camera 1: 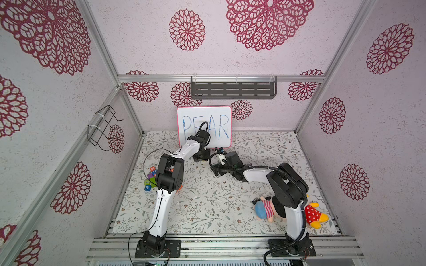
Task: Spell the uppercase word “pear” with letter blocks
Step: Place the letter block at the center of the board.
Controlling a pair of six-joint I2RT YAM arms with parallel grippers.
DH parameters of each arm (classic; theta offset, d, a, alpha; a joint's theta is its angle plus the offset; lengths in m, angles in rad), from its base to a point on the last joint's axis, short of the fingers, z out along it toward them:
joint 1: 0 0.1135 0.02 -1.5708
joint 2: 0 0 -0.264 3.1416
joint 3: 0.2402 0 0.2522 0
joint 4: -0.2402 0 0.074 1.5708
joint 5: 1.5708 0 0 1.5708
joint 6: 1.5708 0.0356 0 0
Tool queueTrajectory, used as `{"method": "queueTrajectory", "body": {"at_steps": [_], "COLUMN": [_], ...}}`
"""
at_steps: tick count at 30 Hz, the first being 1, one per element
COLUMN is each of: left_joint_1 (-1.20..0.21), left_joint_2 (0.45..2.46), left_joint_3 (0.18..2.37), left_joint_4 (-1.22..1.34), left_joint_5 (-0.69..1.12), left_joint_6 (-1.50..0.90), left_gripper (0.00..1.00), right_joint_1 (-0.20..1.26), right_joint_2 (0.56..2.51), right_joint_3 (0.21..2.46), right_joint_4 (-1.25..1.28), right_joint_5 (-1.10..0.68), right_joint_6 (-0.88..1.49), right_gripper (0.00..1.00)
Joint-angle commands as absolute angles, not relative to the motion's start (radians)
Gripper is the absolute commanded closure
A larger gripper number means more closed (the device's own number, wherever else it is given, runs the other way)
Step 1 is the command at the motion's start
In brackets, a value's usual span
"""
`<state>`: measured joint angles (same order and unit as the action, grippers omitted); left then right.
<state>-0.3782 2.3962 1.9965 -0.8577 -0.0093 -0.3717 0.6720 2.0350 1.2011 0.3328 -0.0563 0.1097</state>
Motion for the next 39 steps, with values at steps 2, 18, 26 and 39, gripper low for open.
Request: {"method": "queueTrajectory", "body": {"at_steps": [2,18,26,39], "left_joint_1": [-0.382,-0.385,-0.387,-0.398], "left_joint_2": [2.421,2.436,2.443,2.445], "left_joint_3": [2.017,2.032,2.049,2.057], "left_joint_4": [-0.846,-0.854,-0.872,-0.9], "left_joint_5": [-0.028,-0.041,-0.042,-0.071], "left_joint_6": [-0.377,-0.397,-0.404,-0.409], "left_gripper": [0.78,0.74,0.74,0.71], "right_joint_1": [0.667,0.667,0.667,0.667], "right_joint_2": [2.038,2.036,2.033,2.032], "right_joint_3": [1.205,1.203,1.2,1.204], "right_joint_4": [0.358,0.354,0.354,0.353], "right_joint_5": [-0.063,-0.065,-0.063,-0.069], "right_joint_6": [0.13,0.132,0.132,0.133], "right_gripper": [0.01,0.01,0.01,0.01]}}
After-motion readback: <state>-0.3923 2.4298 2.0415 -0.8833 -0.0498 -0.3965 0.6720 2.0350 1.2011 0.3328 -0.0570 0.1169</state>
